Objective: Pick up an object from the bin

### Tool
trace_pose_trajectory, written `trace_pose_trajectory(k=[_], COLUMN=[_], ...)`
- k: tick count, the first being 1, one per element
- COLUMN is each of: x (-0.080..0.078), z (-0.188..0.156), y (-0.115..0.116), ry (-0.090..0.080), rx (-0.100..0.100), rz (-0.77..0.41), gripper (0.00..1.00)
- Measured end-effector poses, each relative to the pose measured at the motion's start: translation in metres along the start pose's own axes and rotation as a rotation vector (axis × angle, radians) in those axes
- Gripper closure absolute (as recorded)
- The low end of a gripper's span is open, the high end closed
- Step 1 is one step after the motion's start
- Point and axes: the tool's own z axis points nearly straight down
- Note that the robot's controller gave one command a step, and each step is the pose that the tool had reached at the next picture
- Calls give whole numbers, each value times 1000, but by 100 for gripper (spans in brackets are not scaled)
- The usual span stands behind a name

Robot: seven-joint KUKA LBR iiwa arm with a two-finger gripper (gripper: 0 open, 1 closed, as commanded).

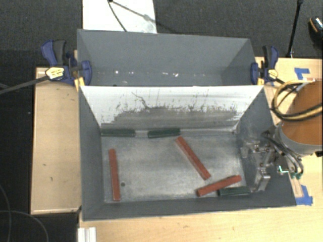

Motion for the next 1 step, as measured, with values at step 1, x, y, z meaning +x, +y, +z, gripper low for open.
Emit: trace_pose_trajectory(k=[1], x=[-6], z=[94], y=[50], ry=[-1], rx=[-1], rz=[311], gripper=[0])
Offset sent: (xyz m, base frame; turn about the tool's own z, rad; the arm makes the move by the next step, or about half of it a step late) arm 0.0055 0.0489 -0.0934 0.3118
